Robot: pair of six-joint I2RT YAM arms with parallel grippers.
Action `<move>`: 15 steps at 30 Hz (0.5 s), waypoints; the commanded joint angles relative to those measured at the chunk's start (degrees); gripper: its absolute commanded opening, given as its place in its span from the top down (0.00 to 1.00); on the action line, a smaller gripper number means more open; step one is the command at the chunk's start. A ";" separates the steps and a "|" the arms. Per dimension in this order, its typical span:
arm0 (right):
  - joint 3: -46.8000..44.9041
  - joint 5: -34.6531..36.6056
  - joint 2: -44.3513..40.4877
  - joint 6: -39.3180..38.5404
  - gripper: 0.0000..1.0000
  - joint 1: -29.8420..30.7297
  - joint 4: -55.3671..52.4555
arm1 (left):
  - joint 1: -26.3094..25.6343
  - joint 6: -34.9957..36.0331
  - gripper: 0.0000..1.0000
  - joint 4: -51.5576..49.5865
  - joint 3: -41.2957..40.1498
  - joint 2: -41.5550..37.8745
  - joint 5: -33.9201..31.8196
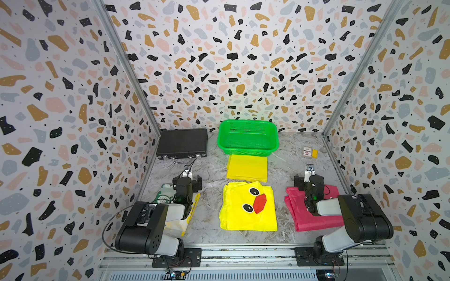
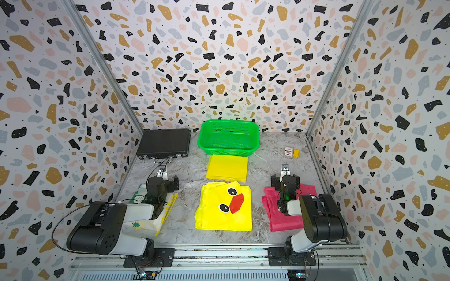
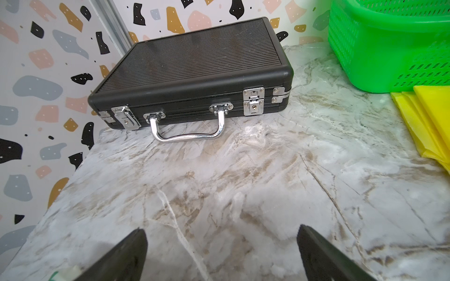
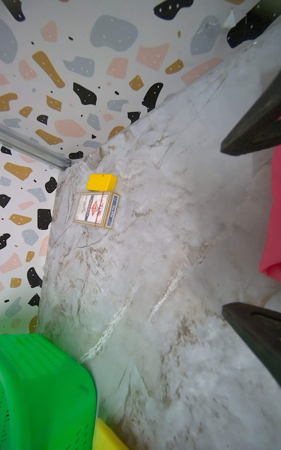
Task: Put the folded raincoat in the basket
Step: Pick up the raincoat from the center of the board.
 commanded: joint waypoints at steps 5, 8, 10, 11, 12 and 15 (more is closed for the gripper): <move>1.23 0.13 -0.73 0.11 0.00 0.07 -0.19 | 0.56 -0.27 0.00 1.45 1.29 -1.21 0.56; 3.31 2.47 -6.95 0.73 0.00 0.32 -8.85 | 0.26 -1.91 0.01 -11.48 5.05 -8.63 -3.78; 7.51 5.19 -12.77 2.33 0.00 0.46 -21.22 | 0.12 -6.23 0.01 -25.82 10.35 -13.70 -8.79; 10.05 7.94 -14.89 6.18 0.00 0.51 -27.55 | 0.12 -10.90 0.00 -31.76 12.67 -15.42 -12.41; 12.22 9.16 -16.13 8.90 0.00 0.36 -32.39 | 0.12 -13.96 0.00 -35.01 13.91 -16.44 -13.62; 17.53 5.36 -17.39 11.55 0.00 0.43 -43.46 | 0.10 -20.55 0.00 -40.74 16.72 -18.87 -13.22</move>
